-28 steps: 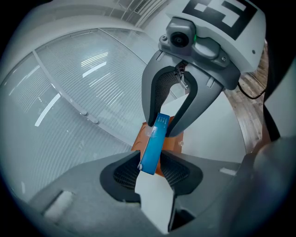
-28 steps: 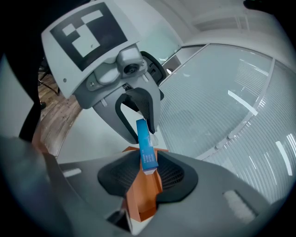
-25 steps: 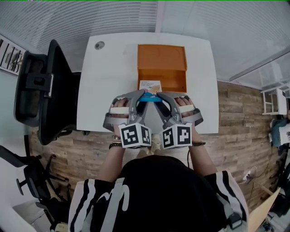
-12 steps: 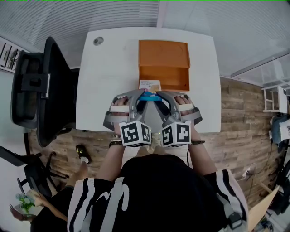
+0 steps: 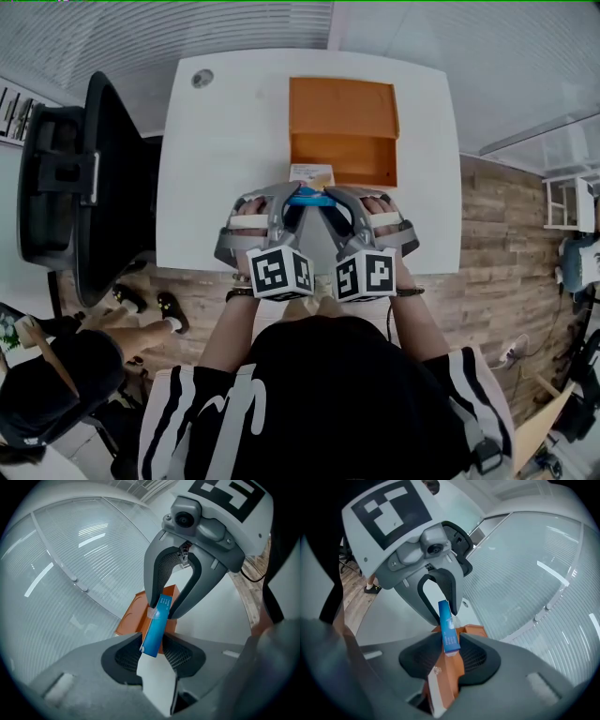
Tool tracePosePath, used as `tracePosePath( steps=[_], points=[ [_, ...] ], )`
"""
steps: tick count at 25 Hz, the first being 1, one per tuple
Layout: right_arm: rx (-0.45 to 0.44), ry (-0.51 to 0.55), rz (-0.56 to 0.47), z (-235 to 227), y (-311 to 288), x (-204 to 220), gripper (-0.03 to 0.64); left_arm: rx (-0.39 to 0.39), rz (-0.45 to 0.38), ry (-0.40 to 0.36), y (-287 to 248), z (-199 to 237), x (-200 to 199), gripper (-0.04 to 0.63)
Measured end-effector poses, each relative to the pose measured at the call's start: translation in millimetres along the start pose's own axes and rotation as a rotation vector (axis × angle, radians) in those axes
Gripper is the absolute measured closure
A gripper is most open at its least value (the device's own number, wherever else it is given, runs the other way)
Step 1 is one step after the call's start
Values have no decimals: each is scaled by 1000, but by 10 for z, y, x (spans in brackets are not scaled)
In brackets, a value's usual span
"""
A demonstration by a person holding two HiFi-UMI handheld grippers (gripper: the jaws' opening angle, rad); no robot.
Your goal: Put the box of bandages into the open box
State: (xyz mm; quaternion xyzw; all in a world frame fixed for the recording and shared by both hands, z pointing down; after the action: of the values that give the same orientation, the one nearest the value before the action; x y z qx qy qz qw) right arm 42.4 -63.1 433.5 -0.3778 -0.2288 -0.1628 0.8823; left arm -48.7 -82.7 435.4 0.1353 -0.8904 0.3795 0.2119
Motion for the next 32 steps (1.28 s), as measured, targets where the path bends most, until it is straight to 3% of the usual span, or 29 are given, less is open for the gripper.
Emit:
tracePosePath(
  steps=[18,32],
  points=[
    [-21,15,6,43,-197,127,503,44,20,10,-182,-18,81,459],
    [-52,19,24,41,-333,222,505,71,52,-37,-332,-25,106,459]
  ],
)
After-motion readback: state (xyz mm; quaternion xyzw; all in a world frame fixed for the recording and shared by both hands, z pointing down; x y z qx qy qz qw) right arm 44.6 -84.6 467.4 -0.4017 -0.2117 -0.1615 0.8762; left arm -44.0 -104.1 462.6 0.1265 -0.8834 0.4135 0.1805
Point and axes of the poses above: the fingertips, and each gripper's own axes: y backward along the fingers, z to its left, x out of its underside, the point moved 9 cm from there along y, backward along the fingers, and after that the axes turned 2 degrees about -y, right-handed, at the moved point
